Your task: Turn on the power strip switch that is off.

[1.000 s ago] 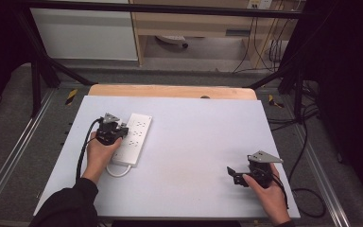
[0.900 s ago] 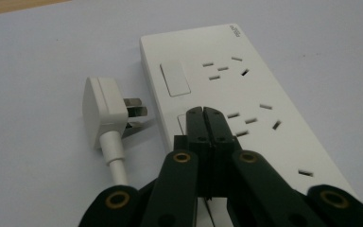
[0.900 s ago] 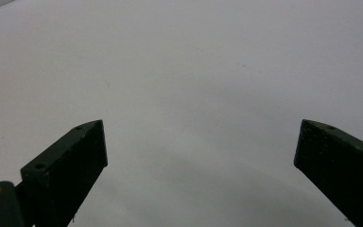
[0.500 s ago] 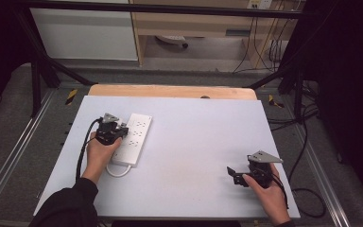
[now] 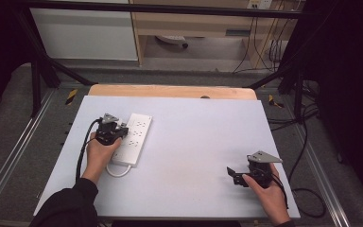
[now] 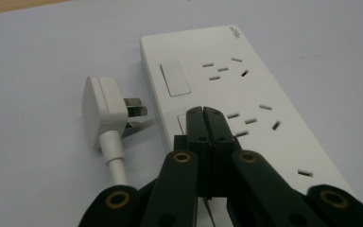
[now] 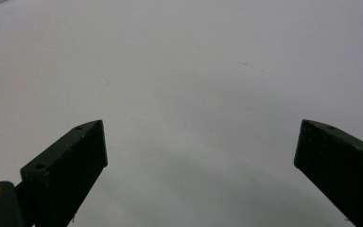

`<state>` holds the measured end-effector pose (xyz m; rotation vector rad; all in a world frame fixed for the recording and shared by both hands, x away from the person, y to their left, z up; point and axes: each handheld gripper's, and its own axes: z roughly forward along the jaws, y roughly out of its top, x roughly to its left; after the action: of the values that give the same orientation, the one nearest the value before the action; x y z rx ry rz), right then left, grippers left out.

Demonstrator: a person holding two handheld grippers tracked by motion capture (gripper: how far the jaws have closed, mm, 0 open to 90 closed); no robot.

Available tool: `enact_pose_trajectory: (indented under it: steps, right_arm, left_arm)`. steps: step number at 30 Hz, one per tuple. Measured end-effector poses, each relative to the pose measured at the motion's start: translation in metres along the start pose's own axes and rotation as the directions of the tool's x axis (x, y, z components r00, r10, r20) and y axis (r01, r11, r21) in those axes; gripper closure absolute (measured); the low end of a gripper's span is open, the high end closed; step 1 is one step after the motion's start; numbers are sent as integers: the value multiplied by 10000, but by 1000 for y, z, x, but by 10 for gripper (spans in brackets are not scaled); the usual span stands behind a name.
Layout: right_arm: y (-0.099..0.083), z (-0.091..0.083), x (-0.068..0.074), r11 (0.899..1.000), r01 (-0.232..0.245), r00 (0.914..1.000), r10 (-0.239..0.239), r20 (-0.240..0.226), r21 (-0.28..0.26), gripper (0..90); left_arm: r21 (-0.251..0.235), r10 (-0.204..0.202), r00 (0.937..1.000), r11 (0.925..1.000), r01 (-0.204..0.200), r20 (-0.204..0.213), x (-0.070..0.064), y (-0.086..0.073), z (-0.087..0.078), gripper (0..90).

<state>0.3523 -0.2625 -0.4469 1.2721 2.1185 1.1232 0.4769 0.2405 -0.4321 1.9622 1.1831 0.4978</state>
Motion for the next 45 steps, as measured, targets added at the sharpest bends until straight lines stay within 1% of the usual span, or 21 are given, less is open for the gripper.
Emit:
enact_pose_trajectory:
  steps: [5, 7, 10, 11, 15, 19, 25, 31, 36, 38, 39, 40, 41, 45]
  right_arm:
    - [0, 0, 0, 10000, -2, 10000, 2, 34, -21, 36]
    - [0, 0, 0, 10000, -44, 10000, 44, 30, -14, 36]
    - [0, 0, 0, 10000, 17, 10000, -17, 28, -5, 36]
    - [0, 0, 0, 10000, -40, 10000, 40, 5, 0, 37]
    - [0, 0, 0, 10000, 4, 10000, -4, 6, 14, 36]
    - [0, 0, 0, 10000, -26, 10000, 26, 12, 24, 36]
    - [0, 0, 0, 10000, -23, 10000, 23, -14, 25, 36]
    - [0, 0, 0, 10000, -34, 10000, 34, -7, 4, 36]
    - [0, 0, 0, 10000, -54, 10000, 54, -14, 13, 37]
    - [0, 0, 0, 10000, 8, 10000, -8, 1, -2, 36]
    - [0, 0, 0, 10000, 8, 10000, -8, 1, -2, 36]
    - [0, 0, 0, 10000, 9, 10000, -9, 6, -7, 36]
    - [0, 0, 0, 10000, -25, 10000, 25, 6, 3, 36]
    - [0, 0, -1, 10000, -4, 10000, 4, 8, -23, 36]
  left_arm:
    - [-43, 43, 10000, 10000, -43, -16, 0, -1, 0, 900]
    - [-10, 41, 10000, 10000, -41, -8, 0, -1, 0, 900]
    - [73, 69, 10000, 9999, -69, 46, 0, -2, 0, 900]
    - [79, 83, 10000, 9999, -84, 47, 0, -2, 0, 900]
    - [124, 212, 9998, 9997, -212, 9, -1, -1, 0, 900]
    - [42, 89, 10000, 10000, -90, 35, 0, -1, 1, 900]
    - [54, 38, 10000, 10000, -38, 61, 0, -1, 1, 900]
    - [42, -164, 9998, 9999, 163, 122, 1, -1, 1, 900]
    - [49, -167, 9997, 9998, 166, 167, 0, -1, 1, 900]
    - [49, -227, 9995, 9997, 226, 213, 0, -1, 2, 900]
    - [46, -327, 9991, 9995, 326, 266, 0, -1, 2, 900]
    - [3, -618, 9970, 9981, 619, 475, 2, -1, 2, 900]
    - [3, -618, 9970, 9981, 619, 475, 2, -1, 2, 900]
    - [-24, -993, 9929, 9950, 997, 650, 3, 0, 4, 900]
